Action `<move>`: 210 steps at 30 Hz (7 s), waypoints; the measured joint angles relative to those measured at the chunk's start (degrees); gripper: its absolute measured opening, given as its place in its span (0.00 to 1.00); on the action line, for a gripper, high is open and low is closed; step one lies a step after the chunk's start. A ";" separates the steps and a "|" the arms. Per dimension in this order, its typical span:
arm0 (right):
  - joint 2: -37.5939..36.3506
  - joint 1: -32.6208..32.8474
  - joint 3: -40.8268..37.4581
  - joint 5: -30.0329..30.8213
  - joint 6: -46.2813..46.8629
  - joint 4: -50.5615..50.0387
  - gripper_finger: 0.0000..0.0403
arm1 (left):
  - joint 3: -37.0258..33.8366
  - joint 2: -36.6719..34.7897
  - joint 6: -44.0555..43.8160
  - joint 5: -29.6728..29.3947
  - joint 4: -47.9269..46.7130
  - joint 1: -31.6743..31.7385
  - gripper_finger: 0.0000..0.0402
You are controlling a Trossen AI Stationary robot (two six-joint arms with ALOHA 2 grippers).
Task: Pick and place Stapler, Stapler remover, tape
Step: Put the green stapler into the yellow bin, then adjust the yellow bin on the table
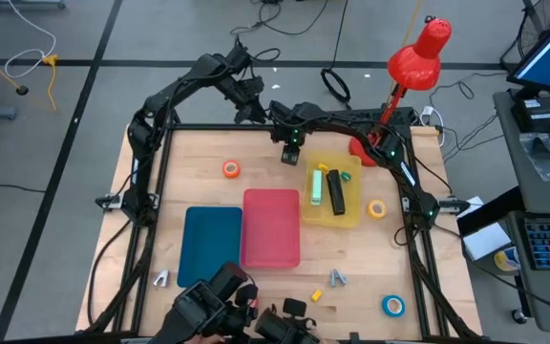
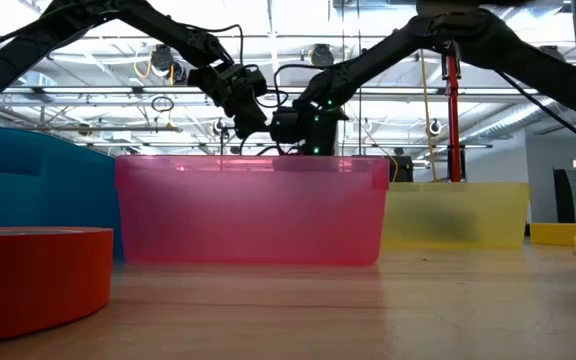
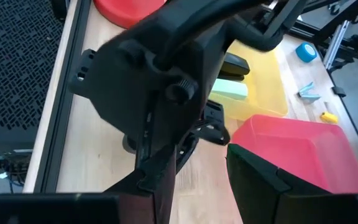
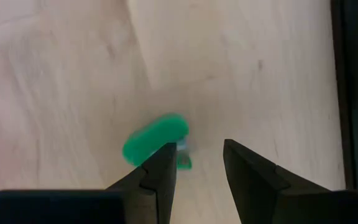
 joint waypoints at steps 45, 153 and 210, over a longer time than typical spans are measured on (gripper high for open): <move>-2.22 2.24 0.09 1.69 33.83 0.09 0.73 | -0.02 0.02 -0.27 -0.35 0.14 -0.07 0.36; -29.80 5.78 -35.07 7.61 52.19 -2.43 0.17 | 0.00 -0.01 -4.59 -2.73 0.91 -3.70 0.36; -54.72 -8.25 -67.67 7.25 60.32 17.46 0.00 | 0.00 -0.26 28.25 19.66 -23.98 1.72 0.36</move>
